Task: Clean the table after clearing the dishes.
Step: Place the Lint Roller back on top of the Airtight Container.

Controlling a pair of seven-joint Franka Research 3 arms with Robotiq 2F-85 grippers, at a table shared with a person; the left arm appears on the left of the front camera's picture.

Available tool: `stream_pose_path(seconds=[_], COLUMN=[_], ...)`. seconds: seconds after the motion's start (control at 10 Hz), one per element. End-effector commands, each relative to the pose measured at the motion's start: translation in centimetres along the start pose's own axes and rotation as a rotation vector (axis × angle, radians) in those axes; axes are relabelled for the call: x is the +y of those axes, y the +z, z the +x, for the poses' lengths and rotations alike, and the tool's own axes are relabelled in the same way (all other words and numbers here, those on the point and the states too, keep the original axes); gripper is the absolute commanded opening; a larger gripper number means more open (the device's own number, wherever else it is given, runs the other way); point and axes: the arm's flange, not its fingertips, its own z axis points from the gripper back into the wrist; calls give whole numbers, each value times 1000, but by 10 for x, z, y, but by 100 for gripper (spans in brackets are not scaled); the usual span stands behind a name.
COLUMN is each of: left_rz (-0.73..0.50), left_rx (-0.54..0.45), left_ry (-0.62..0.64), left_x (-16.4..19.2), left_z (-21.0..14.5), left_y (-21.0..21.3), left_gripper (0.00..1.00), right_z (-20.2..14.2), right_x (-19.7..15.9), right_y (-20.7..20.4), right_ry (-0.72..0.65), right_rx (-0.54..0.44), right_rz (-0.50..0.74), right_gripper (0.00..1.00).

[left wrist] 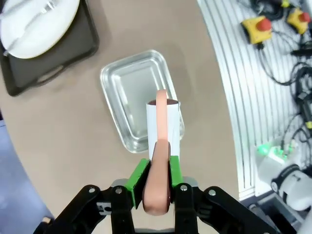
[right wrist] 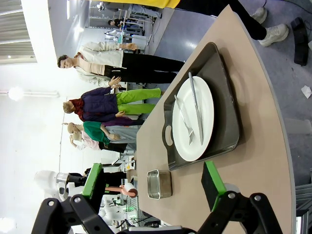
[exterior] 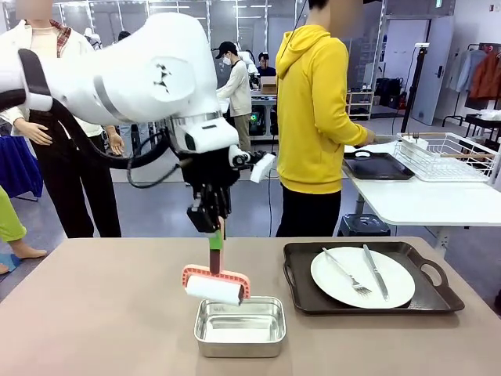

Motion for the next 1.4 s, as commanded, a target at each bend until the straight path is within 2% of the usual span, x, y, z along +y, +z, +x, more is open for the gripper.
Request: stream_pose_path(seconds=[0.0,0.2,0.5,1.0,1.1,1.2,1.3], left_rz=[33,61,86,43,53,48,45], left_rx=[-29,-9,-6,-4,-13,-14,-13], left_ry=[81,170,279,252,256,237,234], left_x=[8,24,64,83,83,83,82], left_z=[5,16,7,-18,-19,-19,-20], left_y=[-17,-46,-83,-120,-119,-117,-115], left_gripper=[23,23,23,23,63,73,100], right_z=[-1,-1,-1,-1,-1,-1,-1], right_x=[3,3,3,3,3,3,3], right_y=[2,2,2,2,2,2,2], right_ry=[9,9,9,9,9,9,9], right_rx=[-4,-4,-4,-4,-4,-4,-4], right_rz=[13,13,13,13,13,13,13], right_gripper=[100,100,100,100,100,100,100])
